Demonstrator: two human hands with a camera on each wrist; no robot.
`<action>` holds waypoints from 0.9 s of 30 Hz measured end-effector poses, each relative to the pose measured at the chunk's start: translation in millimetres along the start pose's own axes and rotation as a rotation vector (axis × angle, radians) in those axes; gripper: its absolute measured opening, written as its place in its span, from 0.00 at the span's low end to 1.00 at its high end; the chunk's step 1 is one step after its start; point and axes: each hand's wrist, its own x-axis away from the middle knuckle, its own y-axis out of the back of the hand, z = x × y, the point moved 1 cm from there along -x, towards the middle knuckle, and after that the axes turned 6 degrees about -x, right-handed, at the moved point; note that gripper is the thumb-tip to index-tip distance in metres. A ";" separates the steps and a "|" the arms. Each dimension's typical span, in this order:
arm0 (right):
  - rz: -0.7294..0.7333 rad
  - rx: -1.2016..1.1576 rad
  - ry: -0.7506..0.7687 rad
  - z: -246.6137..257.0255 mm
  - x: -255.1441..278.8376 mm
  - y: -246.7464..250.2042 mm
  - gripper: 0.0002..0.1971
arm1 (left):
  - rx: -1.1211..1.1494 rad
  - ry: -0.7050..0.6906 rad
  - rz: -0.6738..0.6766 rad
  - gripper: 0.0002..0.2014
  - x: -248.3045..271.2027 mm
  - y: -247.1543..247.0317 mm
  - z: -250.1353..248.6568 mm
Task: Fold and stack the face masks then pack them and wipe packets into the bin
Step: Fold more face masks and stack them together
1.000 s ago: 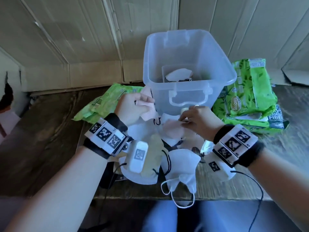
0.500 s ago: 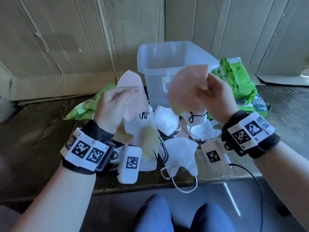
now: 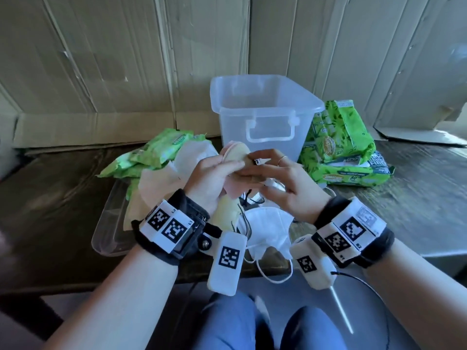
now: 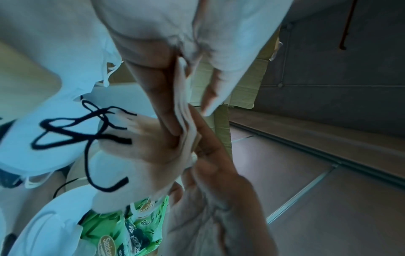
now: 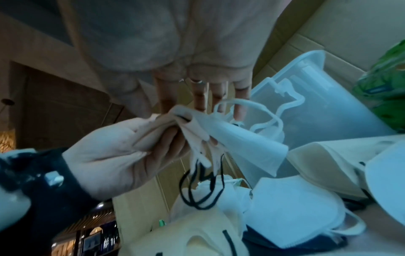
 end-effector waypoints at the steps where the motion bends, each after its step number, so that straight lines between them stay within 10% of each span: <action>1: -0.007 -0.056 -0.027 -0.8 0.5 2.0 0.18 | -0.023 -0.005 -0.008 0.07 0.5 -1.7 2.6; 7: -0.298 -0.225 -0.261 -12.7 -4.1 12.3 0.12 | 0.019 -0.196 0.015 0.34 -5.1 -7.1 3.9; 21: -0.118 0.068 -0.439 -32.4 -8.5 21.3 0.10 | -0.195 -0.256 -0.053 0.18 -15.9 -1.2 16.5; 27: -0.451 -0.062 -0.412 -30.5 -18.4 29.6 0.13 | -0.165 -0.281 -0.029 0.15 -15.7 4.1 13.3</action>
